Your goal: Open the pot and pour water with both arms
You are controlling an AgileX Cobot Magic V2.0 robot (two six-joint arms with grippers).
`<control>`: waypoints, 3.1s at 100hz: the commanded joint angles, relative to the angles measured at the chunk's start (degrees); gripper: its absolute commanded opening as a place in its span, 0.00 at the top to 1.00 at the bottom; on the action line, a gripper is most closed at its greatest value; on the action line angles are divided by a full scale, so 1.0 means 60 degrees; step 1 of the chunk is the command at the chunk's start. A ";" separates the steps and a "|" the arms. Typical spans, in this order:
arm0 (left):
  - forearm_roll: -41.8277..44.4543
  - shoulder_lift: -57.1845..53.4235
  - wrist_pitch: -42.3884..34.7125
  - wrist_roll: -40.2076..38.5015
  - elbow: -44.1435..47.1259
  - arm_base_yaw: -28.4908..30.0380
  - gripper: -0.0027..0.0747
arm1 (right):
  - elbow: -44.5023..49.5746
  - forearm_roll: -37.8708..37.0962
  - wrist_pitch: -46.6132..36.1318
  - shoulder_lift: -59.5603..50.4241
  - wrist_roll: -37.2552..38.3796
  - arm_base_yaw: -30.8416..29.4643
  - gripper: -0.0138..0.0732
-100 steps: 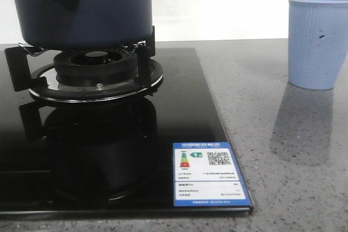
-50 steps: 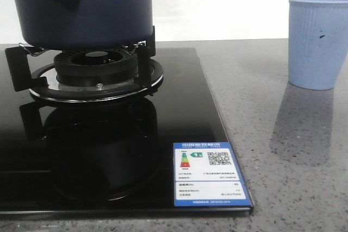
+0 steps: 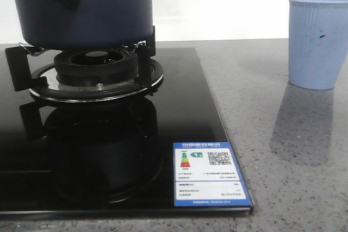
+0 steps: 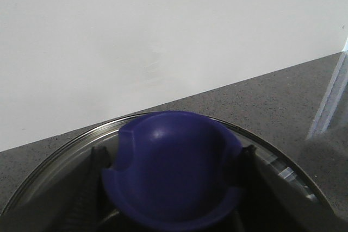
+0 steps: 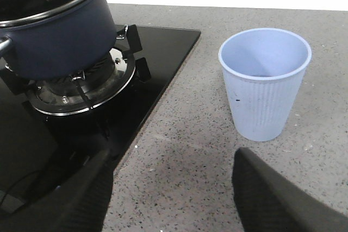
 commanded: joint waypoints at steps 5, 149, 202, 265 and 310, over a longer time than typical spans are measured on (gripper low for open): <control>0.0038 -0.0732 -0.1299 0.0006 -0.0359 -0.0030 0.53 | -0.0033 -0.0080 -0.0760 0.0162 -0.0100 0.0011 0.35; 0.0038 -0.2512 -0.1014 0.0006 -0.0359 0.1688 0.53 | 0.1943 0.0008 -0.8806 0.5038 -0.0100 0.1984 0.35; 0.0038 -0.2512 -0.1032 0.0006 -0.0359 0.1688 0.53 | 0.1943 0.0035 -0.8580 0.4575 0.0074 0.1987 0.35; 0.0038 -0.2512 -0.0892 0.0006 -0.0359 0.1688 0.53 | 0.3408 0.0349 -1.1319 0.3828 0.0153 0.2925 0.35; 0.0038 -0.2512 -0.0892 0.0006 -0.0359 0.1688 0.53 | 0.3480 -0.1807 -1.3346 0.6291 0.1041 0.2940 0.34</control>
